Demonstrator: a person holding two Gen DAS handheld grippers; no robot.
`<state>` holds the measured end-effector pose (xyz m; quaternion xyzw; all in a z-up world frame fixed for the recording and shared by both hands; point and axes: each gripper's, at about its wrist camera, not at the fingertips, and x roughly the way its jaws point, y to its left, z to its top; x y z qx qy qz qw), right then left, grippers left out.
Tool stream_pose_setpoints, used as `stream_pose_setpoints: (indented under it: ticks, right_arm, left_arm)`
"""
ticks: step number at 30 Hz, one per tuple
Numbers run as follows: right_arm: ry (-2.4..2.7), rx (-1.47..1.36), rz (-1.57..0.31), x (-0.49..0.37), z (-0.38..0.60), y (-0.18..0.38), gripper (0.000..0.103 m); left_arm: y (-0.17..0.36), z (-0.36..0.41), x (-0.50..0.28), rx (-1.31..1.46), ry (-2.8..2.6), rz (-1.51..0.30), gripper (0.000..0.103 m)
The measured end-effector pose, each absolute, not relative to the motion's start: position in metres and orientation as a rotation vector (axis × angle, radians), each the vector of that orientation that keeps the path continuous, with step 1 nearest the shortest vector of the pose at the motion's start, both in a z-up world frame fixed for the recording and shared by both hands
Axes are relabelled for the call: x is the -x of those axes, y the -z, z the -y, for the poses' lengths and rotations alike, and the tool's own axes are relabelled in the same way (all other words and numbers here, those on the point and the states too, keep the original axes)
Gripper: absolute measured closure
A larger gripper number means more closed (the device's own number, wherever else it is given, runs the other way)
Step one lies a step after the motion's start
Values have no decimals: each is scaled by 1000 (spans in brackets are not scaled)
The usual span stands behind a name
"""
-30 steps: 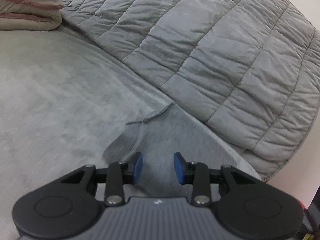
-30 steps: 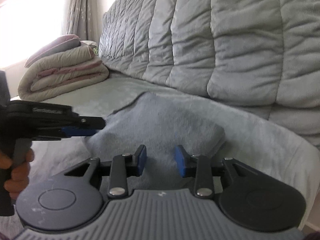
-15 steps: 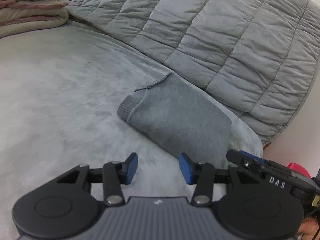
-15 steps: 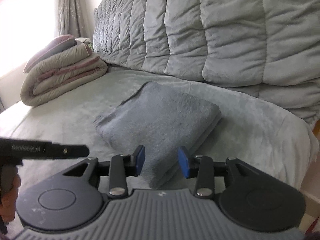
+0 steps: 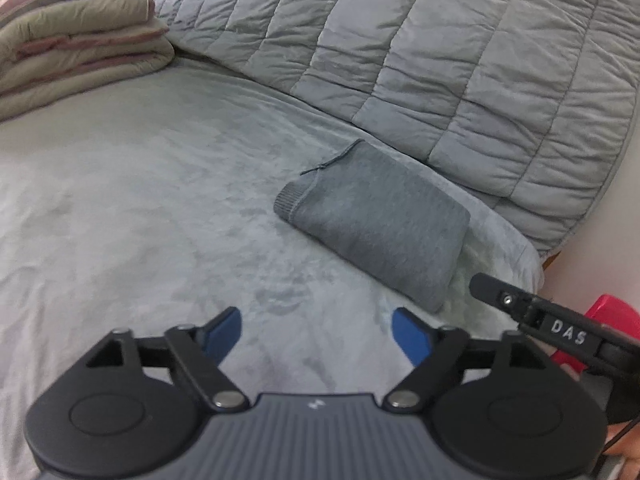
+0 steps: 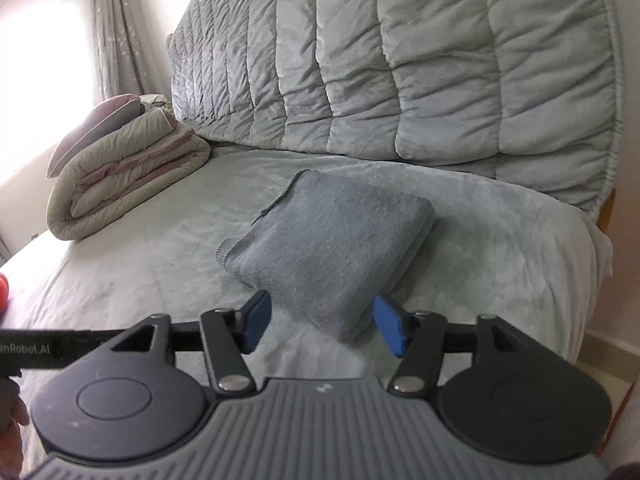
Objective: Fold clothes
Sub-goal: 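Lay the folded sweater on the bed and open both tools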
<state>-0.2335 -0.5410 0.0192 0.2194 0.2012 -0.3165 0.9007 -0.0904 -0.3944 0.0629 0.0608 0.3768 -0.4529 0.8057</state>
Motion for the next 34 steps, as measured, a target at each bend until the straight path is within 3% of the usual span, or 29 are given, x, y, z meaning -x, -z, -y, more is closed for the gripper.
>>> stream_pose_setpoints:
  ticks: [5, 7, 9, 34]
  right_arm:
    - [680, -491, -416, 241, 537, -25, 21]
    - [696, -497, -415, 242, 536, -26, 7]
    - [701, -509, -418, 243, 536, -28, 0]
    - [697, -533, -445, 236, 518, -36, 0]
  left_arm:
    - [-65, 389, 101, -178, 928, -814, 4]
    - [-65, 389, 103, -193, 922, -829, 3]
    - [-64, 389, 104, -206, 911, -847, 2]
    - [-74, 368, 114, -238, 858, -820, 1]
